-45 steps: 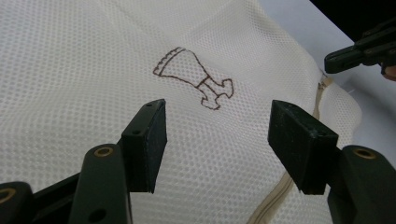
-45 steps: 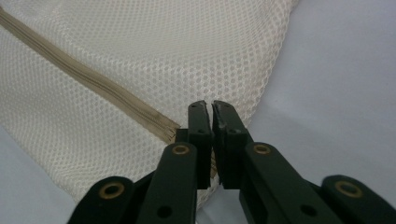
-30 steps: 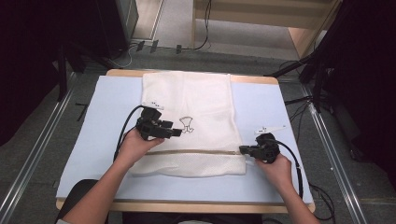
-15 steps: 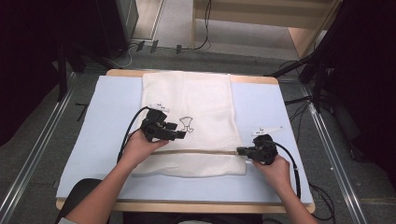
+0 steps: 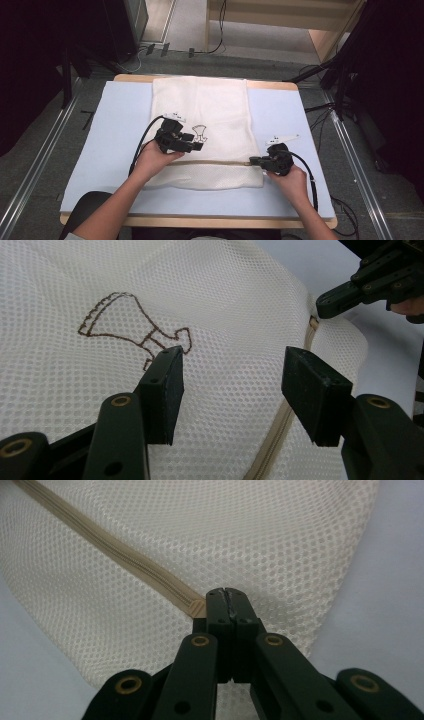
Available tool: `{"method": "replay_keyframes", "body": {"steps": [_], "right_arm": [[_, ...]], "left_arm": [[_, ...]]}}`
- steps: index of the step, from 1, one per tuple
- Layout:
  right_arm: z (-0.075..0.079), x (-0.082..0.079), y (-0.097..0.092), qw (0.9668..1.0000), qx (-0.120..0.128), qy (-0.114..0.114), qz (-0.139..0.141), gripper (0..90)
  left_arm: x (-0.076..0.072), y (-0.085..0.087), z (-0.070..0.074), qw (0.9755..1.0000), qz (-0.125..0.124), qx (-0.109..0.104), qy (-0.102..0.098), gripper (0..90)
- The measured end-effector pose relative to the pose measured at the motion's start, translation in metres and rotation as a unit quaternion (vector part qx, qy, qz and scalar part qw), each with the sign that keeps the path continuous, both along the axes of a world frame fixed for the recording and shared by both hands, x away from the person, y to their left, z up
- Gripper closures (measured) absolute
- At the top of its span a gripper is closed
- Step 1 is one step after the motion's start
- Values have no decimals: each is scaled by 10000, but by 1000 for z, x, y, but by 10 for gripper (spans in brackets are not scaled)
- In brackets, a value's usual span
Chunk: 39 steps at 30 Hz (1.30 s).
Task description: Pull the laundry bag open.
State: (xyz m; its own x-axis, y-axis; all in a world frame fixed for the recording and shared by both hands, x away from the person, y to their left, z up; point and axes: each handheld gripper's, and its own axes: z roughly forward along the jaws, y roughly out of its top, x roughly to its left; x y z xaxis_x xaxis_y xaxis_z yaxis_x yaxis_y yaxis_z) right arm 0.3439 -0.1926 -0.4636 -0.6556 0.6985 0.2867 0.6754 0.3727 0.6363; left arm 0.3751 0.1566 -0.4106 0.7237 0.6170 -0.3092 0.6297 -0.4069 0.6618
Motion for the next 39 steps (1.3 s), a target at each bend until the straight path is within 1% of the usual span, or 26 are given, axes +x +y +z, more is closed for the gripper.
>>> {"method": "replay_keyframes", "body": {"steps": [2,5,10,13,18,21,24,26,29,30,34,36,37,39], "right_arm": [[1,0,3,10000,-35,-27,36,900],[3,-1,3,9999,-78,-130,32,900],[5,-1,-4,9997,-133,-215,-43,900],[4,-1,-9,9997,-153,-147,-82,900],[-1,-1,-12,9996,-283,-49,-85,900],[-6,0,-13,9998,-199,-12,-61,900],[-8,0,-14,9998,-170,-68,4,900],[-7,-1,-13,9996,-241,-152,37,900],[-8,-2,-13,9994,-270,-209,69,900],[-8,-2,-13,9994,-257,-214,71,900],[-9,-2,-14,9996,-180,-193,67,900],[-9,-2,-14,9996,-191,-187,74,900],[-9,-2,-14,9996,-207,-184,77,900],[-8,-1,-14,9996,-223,-167,77,900]], "left_arm": [[-1,-2,0,10000,-22,0,-2,432],[-1,-5,0,10000,-38,-63,27,434],[-2,-12,1,9998,-127,-123,64,434],[-3,-19,1,9997,-189,-120,81,436],[-5,-31,0,9994,-329,-80,82,440],[-5,-37,-2,9992,-392,-71,94,444],[-6,-45,-3,9988,-473,-28,120,453],[-7,-49,-4,9985,-526,-28,121,458],[-8,-55,-6,9981,-603,-6,138,478],[-9,-58,-7,9980,-613,-27,150,489],[-9,-65,-10,9976,-665,6,181,511],[-9,-68,-11,9973,-713,-4,185,518],[-10,-70,-11,9972,-717,-50,207,527],[-10,-73,-13,9970,-739,-50,244,558]]}}
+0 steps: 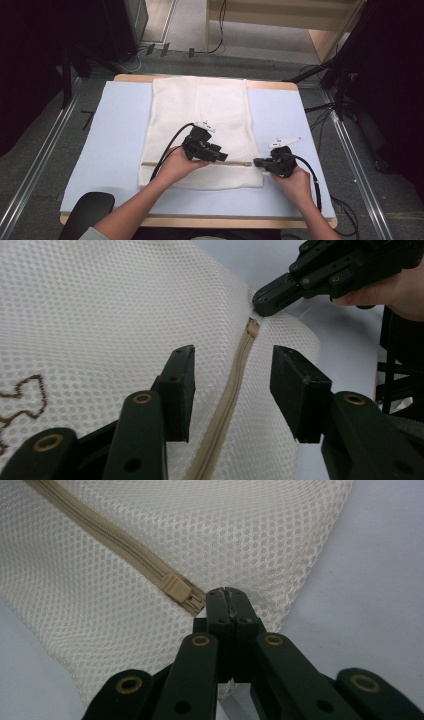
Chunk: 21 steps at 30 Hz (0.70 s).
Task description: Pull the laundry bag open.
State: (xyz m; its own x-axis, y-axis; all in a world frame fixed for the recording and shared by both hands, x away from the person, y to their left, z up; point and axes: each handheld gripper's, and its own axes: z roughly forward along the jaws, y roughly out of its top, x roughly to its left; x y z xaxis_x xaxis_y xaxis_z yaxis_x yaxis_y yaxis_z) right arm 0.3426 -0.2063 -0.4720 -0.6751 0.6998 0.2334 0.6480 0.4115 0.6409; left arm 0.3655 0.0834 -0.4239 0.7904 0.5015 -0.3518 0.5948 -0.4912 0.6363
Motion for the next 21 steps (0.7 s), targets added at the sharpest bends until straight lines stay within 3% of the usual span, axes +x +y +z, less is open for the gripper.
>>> {"method": "replay_keyframes", "body": {"steps": [7,11,21], "right_arm": [[-1,1,-1,10000,57,31,-16,900],[-2,1,-1,9999,100,-16,7,900],[-3,0,-2,9998,120,-99,88,900]], "left_arm": [[-2,-18,-9,9998,-149,100,110,638],[-1,-26,-15,9996,-185,23,223,649],[-1,-53,-23,9988,-331,258,249,715]]}}
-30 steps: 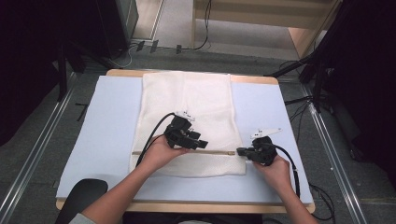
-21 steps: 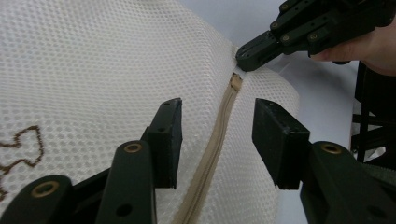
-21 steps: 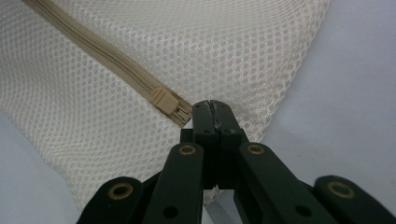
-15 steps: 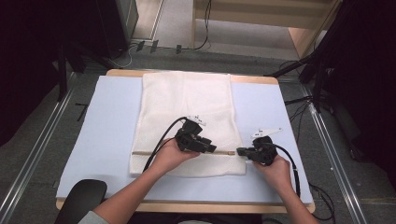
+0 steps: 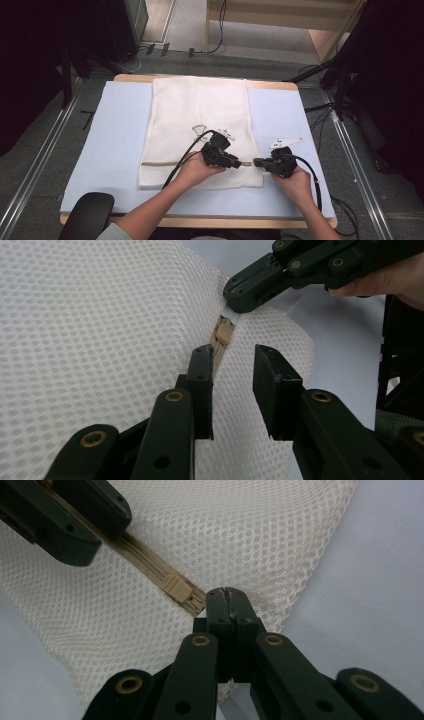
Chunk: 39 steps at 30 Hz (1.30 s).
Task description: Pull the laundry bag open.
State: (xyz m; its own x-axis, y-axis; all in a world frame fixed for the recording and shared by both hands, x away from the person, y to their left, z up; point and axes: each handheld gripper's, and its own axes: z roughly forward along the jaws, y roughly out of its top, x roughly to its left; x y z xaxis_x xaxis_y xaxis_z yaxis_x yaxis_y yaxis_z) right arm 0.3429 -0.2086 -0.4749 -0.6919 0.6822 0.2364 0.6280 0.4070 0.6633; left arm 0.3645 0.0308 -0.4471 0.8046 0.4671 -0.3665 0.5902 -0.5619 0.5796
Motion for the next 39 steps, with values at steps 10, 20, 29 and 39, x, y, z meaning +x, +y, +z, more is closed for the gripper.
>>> {"method": "replay_keyframes", "body": {"steps": [10,20,29,39], "right_arm": [[0,0,1,10000,-38,-31,-5,900],[0,0,1,10000,-46,-23,-20,900],[1,-1,1,10000,-55,-20,-26,900],[0,-3,2,9996,-148,-225,101,900]], "left_arm": [[6,-17,-13,9997,100,98,193,787],[9,-27,-19,9997,112,35,220,780],[10,-37,-21,9998,89,90,145,855],[19,-35,-19,9990,-108,126,421,888]]}}
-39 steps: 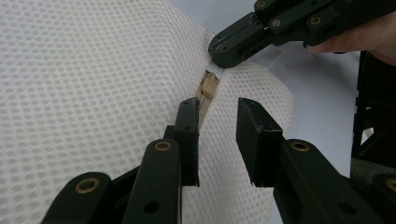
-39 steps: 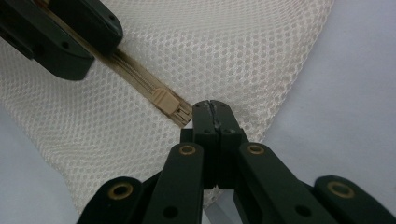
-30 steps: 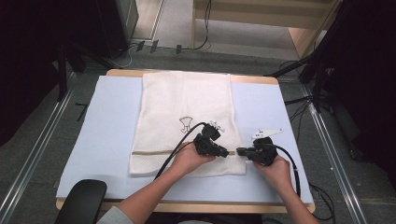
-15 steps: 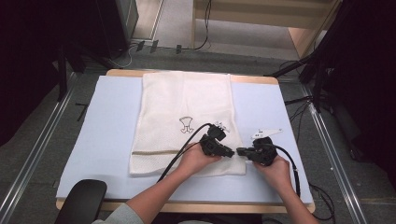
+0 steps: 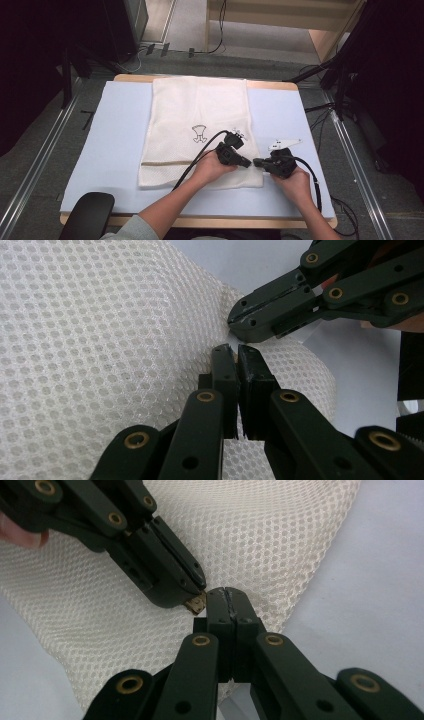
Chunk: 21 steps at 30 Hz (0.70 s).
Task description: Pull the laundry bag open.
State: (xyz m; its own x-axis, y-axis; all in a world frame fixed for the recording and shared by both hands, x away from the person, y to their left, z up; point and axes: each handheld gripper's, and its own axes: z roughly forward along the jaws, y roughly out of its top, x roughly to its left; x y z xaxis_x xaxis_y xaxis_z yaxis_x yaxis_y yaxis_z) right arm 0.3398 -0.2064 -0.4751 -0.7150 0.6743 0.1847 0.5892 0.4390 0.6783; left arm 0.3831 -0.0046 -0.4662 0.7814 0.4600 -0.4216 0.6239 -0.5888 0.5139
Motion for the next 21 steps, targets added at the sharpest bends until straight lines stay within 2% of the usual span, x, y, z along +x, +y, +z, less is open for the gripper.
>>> {"method": "replay_keyframes", "body": {"steps": [4,8,11,16,20,21], "right_arm": [[0,-1,1,10000,-9,-45,30,900],[-1,-2,1,9999,-35,-123,66,900],[-1,-2,1,9999,-10,-99,65,900],[-2,-1,0,9999,28,-86,64,900],[-2,-1,0,10000,70,-19,16,900],[-2,-1,0,10000,76,-18,22,900]], "left_arm": [[2,2,0,9999,27,-57,151,890],[5,13,4,9997,98,-36,212,891],[1,18,8,9999,55,9,137,891],[2,33,11,9996,124,-46,234,891],[-2,47,17,9997,124,-104,191,891],[-2,49,19,9995,139,-150,236,891]]}}
